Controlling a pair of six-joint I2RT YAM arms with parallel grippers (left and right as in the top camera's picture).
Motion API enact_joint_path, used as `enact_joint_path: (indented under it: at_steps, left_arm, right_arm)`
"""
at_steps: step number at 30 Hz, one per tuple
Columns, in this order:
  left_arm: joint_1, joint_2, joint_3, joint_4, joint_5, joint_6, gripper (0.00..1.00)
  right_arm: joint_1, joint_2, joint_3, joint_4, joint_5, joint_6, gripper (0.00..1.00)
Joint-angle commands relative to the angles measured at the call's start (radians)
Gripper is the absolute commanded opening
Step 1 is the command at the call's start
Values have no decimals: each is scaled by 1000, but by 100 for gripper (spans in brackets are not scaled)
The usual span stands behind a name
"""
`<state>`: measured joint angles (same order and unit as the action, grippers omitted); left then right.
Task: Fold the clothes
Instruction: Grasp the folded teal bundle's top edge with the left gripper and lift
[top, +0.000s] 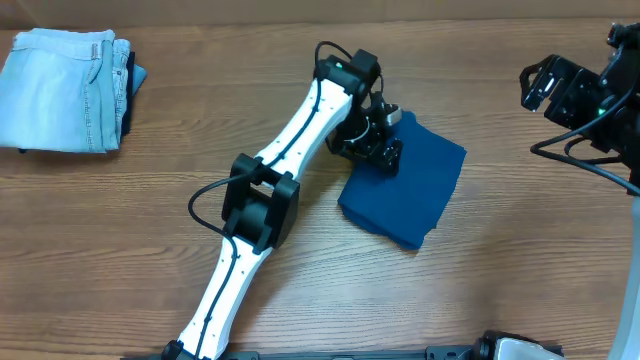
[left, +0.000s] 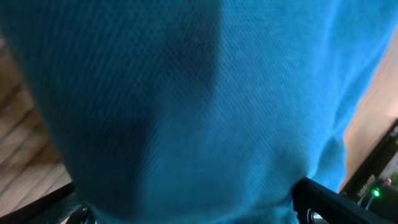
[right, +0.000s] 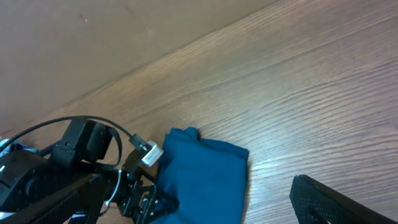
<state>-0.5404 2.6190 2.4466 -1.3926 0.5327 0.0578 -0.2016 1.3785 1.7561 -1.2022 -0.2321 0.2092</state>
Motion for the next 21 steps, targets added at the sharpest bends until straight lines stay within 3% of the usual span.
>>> enact_joint_path:
  at_steps: [1, 7, 12, 14, 21]
  left_arm:
    - [38, 10, -18, 27, 1, -43, 100]
    - [42, 10, -95, 76, 139, -23, 100]
    - [15, 10, -145, 69, 159, -5, 100]
    - [4, 10, -148, 66, 167, -5, 95]
    - [2, 10, -147, 66, 171, -5, 34]
  right_arm:
    - [-3, -3, 24, -8, -4, 4, 100]
    - [-3, -3, 24, -8, -4, 4, 100]
    - [-3, -3, 24, -7, -4, 4, 100]
    - [-3, -3, 24, -8, -4, 4, 100]
    - [-3, -3, 24, -8, -4, 4, 100]
